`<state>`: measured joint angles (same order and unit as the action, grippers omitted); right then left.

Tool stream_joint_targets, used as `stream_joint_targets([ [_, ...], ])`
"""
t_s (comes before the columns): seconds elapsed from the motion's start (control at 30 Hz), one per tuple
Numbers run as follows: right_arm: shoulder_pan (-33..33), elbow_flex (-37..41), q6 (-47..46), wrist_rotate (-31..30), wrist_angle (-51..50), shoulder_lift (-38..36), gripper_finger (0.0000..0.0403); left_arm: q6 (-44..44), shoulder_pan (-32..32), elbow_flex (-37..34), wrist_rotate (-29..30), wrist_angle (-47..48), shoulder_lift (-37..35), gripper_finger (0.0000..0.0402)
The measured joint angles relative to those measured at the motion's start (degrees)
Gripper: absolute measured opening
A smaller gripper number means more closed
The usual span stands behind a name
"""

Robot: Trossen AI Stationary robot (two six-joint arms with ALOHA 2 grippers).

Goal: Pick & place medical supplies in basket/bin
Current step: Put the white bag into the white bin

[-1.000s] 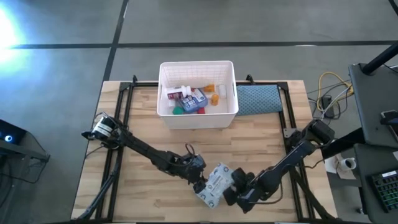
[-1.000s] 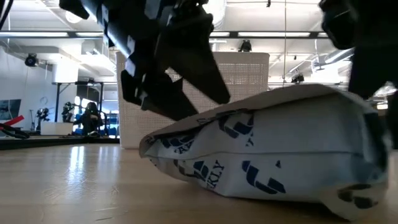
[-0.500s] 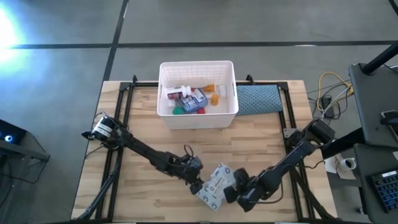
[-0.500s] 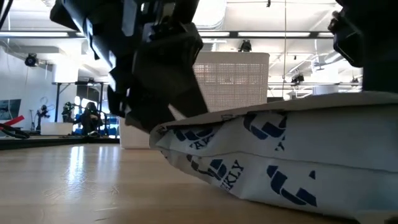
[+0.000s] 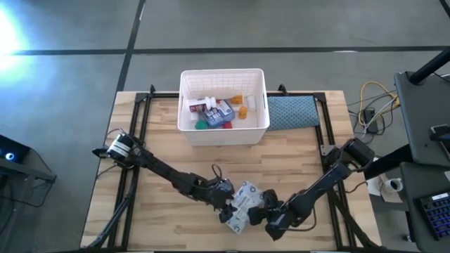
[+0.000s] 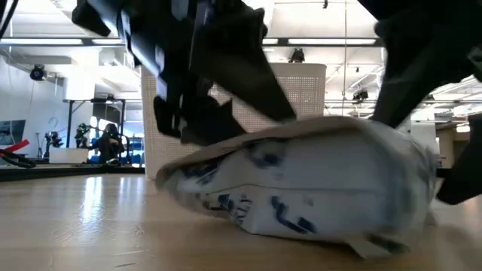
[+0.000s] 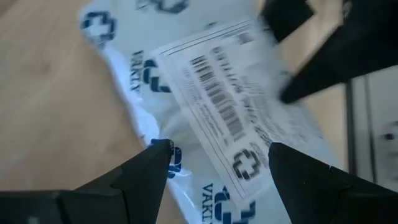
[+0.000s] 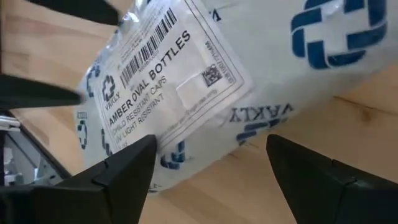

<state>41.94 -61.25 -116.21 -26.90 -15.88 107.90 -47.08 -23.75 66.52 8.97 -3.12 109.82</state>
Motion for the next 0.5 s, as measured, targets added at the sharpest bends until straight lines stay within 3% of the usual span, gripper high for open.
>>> stream_joint_targets([
  [0.17, -0.05, -0.34, 0.53, -0.71, 4.38, 2.39, 0.0295, -0.73, -0.26, 0.15, -2.57, -0.24, 2.08, 0.0255],
  [0.5, -1.61, -1.11, 3.63, -8.55, 5.45, 3.89, 0.0304, -1.58, -0.55, -0.03, -4.03, 1.17, 3.40, 0.0255],
])
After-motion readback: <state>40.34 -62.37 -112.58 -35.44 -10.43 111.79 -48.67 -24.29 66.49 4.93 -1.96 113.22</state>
